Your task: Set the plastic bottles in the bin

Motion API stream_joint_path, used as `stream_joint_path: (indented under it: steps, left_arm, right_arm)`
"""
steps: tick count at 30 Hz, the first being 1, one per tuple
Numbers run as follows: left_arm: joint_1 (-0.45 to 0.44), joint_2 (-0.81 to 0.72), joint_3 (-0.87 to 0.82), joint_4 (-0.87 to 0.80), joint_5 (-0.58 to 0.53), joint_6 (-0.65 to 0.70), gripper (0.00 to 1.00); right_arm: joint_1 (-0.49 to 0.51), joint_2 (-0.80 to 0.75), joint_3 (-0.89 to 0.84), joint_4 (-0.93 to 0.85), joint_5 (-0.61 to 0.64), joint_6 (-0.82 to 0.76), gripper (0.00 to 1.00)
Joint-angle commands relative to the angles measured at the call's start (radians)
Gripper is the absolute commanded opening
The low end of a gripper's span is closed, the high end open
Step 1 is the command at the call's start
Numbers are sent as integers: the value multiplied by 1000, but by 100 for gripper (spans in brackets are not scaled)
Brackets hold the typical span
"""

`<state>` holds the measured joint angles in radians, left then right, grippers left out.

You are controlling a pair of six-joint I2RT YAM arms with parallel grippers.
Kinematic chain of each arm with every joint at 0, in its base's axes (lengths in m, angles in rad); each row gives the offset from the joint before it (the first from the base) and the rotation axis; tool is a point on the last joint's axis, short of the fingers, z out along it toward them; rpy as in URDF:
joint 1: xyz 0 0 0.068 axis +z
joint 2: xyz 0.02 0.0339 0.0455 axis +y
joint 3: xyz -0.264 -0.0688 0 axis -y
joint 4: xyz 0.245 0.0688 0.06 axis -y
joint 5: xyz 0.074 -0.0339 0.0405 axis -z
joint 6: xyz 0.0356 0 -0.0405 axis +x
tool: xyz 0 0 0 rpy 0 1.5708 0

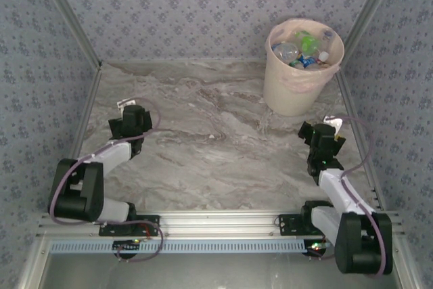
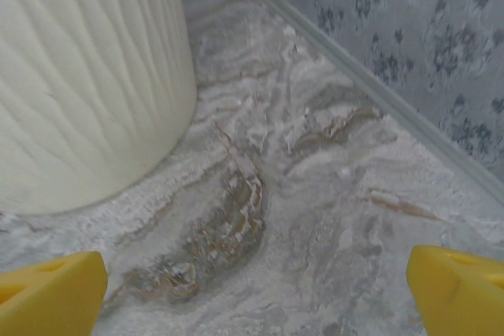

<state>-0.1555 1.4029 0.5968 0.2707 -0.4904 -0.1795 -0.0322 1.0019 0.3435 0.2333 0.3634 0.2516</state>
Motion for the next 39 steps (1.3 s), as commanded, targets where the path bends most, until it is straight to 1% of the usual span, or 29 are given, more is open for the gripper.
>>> stream_joint_path:
  steps: [1, 5, 6, 8, 11, 13, 16, 19, 21, 23, 25, 27, 28, 29, 30, 31, 32, 33, 34, 36, 37, 39]
  left_arm:
    - [11, 49, -21, 147, 95, 106, 98]
    - [11, 29, -81, 251, 191, 195, 98]
    - [11, 15, -109, 289, 217, 211, 98]
    - [11, -17, -158, 349, 247, 229, 98]
    - [13, -36, -184, 400, 241, 250, 98]
    - [21, -23, -167, 402, 248, 262, 98]
    - [33, 18, -138, 386, 274, 264, 98]
    - [36, 55, -155, 437, 272, 263, 98]
    - [40, 52, -159, 443, 279, 260, 98]
    - [45, 49, -177, 472, 280, 255, 98]
    - [51, 52, -199, 513, 262, 239, 98]
    - [73, 62, -220, 559, 259, 207, 98]
    - [92, 84, -231, 587, 278, 184, 98]
    - [122, 151, -243, 677, 309, 171, 98]
    - [132, 161, -232, 703, 293, 154, 98]
    - [148, 119, -182, 523, 306, 120, 98]
    - [160, 144, -204, 591, 321, 123, 98]
    - [155, 150, -219, 654, 280, 120, 98]
    - [154, 121, -197, 554, 273, 104, 98]
    - [152, 143, -213, 625, 265, 113, 98]
    - [152, 126, -201, 562, 267, 107, 98]
    - [151, 136, -208, 597, 264, 112, 98]
  right_arm:
    - [-24, 87, -2, 131, -112, -16, 100]
    - [-23, 221, -20, 304, -207, -45, 100]
    - [-25, 237, -8, 300, -236, -65, 100]
    - [-21, 270, 4, 349, -232, -86, 100]
    - [-20, 313, 6, 419, -295, -97, 100]
    - [-20, 330, 25, 420, -316, -160, 100]
    - [-4, 360, -10, 569, -352, -250, 100]
    - [-6, 406, -58, 692, -392, -271, 100]
    - [-2, 451, -96, 816, -403, -273, 100]
    - [0, 510, -119, 909, -398, -285, 100]
    - [2, 575, -129, 997, -389, -248, 100]
    - [0, 528, -96, 869, -361, -269, 100]
    - [0, 527, -73, 813, -348, -267, 100]
    - [1, 544, -30, 774, -313, -250, 100]
    - [4, 546, 25, 667, -278, -230, 100]
    - [8, 523, 36, 603, -264, -228, 100]
    - [8, 537, 27, 635, -269, -231, 100]
    - [10, 545, 17, 682, -260, -236, 100]
    - [11, 537, 18, 662, -245, -236, 100]
    - [11, 539, 13, 672, -242, -227, 100]
    - [12, 537, 12, 680, -245, -227, 100]
    - [12, 538, 17, 664, -239, -227, 100]
